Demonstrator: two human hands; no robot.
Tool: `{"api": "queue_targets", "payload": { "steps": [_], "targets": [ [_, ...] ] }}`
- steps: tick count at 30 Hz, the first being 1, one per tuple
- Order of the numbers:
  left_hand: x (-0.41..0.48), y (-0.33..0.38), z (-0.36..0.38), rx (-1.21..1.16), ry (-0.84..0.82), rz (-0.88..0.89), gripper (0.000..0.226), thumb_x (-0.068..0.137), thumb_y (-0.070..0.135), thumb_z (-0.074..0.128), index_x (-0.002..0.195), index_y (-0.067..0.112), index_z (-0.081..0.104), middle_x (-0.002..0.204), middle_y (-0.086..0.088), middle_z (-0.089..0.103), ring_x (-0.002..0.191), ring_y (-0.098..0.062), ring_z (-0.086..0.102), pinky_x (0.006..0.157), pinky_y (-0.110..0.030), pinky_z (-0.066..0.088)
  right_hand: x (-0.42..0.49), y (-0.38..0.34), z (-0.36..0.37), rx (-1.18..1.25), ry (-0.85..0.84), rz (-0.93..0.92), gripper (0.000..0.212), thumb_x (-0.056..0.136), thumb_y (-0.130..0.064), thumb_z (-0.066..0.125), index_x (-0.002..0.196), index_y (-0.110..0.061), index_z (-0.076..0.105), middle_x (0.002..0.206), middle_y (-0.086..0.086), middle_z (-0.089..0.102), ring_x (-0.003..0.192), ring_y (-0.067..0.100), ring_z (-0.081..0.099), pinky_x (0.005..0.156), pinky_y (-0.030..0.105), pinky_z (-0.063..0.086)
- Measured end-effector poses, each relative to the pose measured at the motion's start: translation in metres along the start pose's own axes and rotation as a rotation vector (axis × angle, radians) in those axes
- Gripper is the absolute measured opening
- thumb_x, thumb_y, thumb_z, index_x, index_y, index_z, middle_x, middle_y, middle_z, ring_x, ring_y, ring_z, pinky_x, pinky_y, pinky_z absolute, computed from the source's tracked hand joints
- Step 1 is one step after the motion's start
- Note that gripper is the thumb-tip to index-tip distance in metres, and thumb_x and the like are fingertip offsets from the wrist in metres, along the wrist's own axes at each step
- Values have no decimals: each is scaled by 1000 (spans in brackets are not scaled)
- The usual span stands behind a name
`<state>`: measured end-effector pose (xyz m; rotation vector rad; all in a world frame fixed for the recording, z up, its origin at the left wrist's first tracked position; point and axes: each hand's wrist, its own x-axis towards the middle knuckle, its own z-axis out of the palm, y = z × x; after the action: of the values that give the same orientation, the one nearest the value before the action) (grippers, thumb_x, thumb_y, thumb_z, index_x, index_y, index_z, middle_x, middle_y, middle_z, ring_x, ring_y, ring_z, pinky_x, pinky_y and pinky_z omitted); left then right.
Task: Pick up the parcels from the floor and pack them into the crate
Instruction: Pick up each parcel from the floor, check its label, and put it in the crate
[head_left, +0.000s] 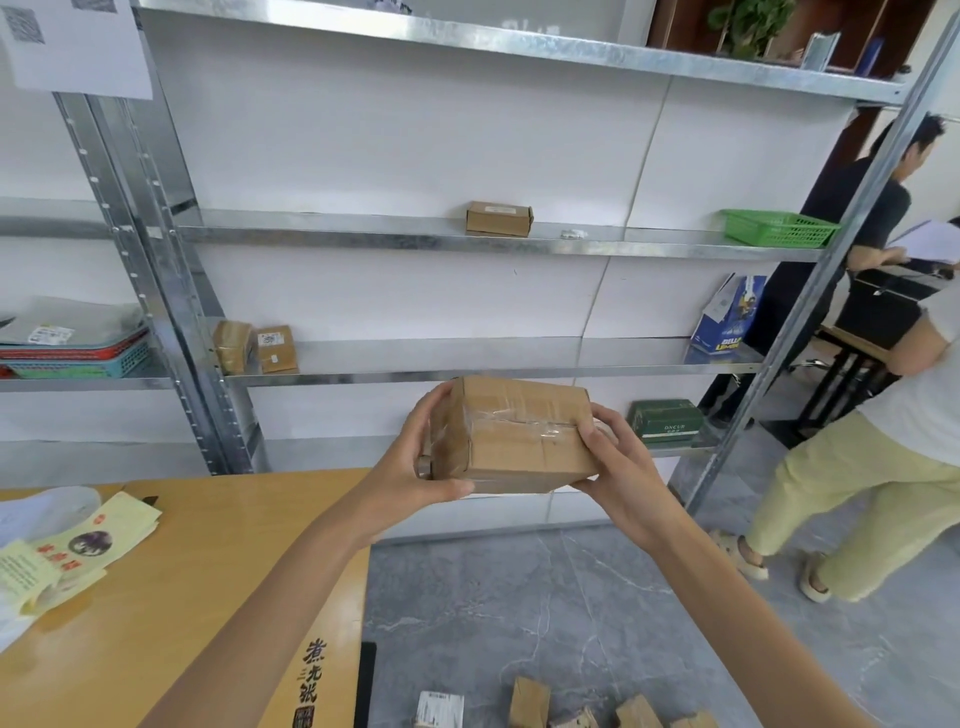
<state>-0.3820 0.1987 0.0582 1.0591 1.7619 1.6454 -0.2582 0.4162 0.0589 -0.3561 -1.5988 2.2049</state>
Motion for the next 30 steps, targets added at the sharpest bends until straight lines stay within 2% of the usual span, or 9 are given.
{"api": "queue_targets", "payload": {
  "steps": [4,7,10,13,17,19,23,26,30],
  "targets": [
    [-17,0,-4,-358,-10,-204,116,31,72,80,133,54,28,130,25,52,112,1,56,101,-47,44,-12,9,10,-50,-69,-81,67,68,-40,82,124,-18,54,117,3,63,99,13,60,76,29,54],
    [-40,-6,1,-307,3,-228,135,32,64,86,141,53,7,133,13,48,115,-10,55,88,-37,53,-29,14,21,-126,-123,-157,41,81,-20,66,120,-18,55,107,-3,65,95,9,59,75,23,50],
    [-65,-13,8,-196,140,-156,122,47,43,88,143,51,12,131,11,47,112,2,55,74,-17,52,-42,13,27,-35,-97,-92,24,91,-24,53,112,-15,59,96,-1,65,94,14,55,73,30,45],
    [-94,-10,25,-49,248,-45,112,54,32,84,141,52,16,127,10,49,111,2,55,79,-18,52,-56,11,26,-18,-56,192,44,95,-52,39,112,-19,64,96,2,65,98,23,54,77,39,46],
    [-134,2,58,101,289,-1,121,60,17,88,140,58,7,130,31,38,120,6,47,97,-24,46,-92,17,25,-29,-292,439,55,92,-64,31,119,-31,65,121,3,67,109,24,62,95,48,48],
    [-155,6,71,115,283,-33,129,58,23,89,141,58,-3,136,38,27,129,10,35,106,-25,37,-112,13,25,-34,-303,438,50,93,-60,32,116,-32,66,119,2,68,102,21,64,84,42,52],
    [-200,10,96,43,294,-89,119,49,70,76,137,60,-3,147,32,14,130,19,24,106,-12,31,-149,14,21,-33,-351,359,47,95,-53,30,116,-31,65,115,0,70,99,16,65,75,36,53],
    [-235,12,116,23,357,-94,107,60,78,63,148,41,13,152,16,30,139,-4,30,115,-39,29,-180,22,28,4,-400,293,46,97,-48,26,120,-31,62,117,-1,69,102,15,65,74,33,54],
    [-289,23,125,24,480,-57,96,71,69,62,149,27,24,146,8,43,136,-10,38,114,-45,31,-210,29,50,-105,-449,250,53,88,-54,45,136,-33,47,131,6,58,113,31,55,85,44,50]
  ]
}}
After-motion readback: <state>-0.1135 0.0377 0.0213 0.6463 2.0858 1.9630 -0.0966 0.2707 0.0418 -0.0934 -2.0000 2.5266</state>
